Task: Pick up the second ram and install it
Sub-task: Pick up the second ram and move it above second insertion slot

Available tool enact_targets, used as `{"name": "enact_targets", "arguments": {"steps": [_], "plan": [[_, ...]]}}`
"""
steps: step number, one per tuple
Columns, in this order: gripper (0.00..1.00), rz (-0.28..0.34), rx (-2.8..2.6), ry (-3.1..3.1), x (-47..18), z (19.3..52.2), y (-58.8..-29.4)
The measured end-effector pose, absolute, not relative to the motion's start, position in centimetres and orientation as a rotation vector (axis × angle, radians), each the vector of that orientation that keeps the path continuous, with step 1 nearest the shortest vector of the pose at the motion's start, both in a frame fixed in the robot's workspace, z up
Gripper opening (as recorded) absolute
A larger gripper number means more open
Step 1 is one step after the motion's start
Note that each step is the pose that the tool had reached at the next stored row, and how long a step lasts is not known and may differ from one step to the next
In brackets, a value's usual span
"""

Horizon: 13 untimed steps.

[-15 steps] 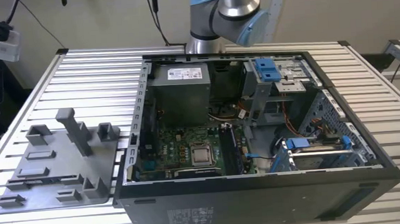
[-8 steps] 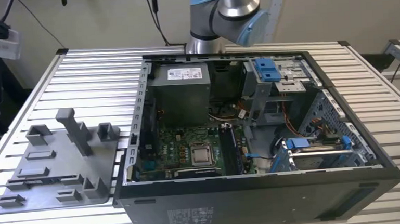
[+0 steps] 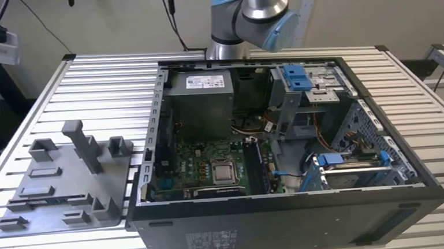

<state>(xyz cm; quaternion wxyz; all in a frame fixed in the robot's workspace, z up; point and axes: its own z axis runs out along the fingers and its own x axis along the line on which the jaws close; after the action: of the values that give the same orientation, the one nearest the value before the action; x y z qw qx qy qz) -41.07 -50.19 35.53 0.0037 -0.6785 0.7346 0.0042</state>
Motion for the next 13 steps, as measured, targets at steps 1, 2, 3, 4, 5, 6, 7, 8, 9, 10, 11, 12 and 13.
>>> {"name": "enact_targets", "arguments": {"steps": [1, 2, 3, 4, 5, 6, 7, 8, 9, 10, 11, 12, 13], "plan": [[0.11, 0.013, -2.126, 2.302, -41.07, 35.53, -50.19], [0.11, 0.013, -2.126, 2.302, -41.08, 35.53, -50.19], [0.11, 0.013, -2.126, 2.302, -41.08, 35.53, -50.18], [0.11, 0.013, -2.126, 2.302, -41.08, 35.53, -50.18], [0.11, 0.013, -2.126, 2.302, -41.08, 35.53, -50.19], [0.11, 0.013, -2.126, 2.302, -41.08, 35.53, -50.19], [0.12, 0.013, -2.126, 2.302, -41.08, 35.53, -50.19], [0.17, 0.013, -2.126, 2.302, -41.08, 35.53, -50.18], [0.17, 0.013, -2.126, 2.302, -41.08, 35.53, -50.18], [0.24, 0.013, -2.126, 2.302, -41.08, 35.53, -50.19], [0.24, 0.013, -2.126, 2.302, -41.08, 35.53, -50.18], [0.30, 0.013, -2.126, 2.302, -41.08, 35.53, -50.19], [0.36, 0.013, -2.126, 2.302, -41.08, 35.53, -50.18]]}}
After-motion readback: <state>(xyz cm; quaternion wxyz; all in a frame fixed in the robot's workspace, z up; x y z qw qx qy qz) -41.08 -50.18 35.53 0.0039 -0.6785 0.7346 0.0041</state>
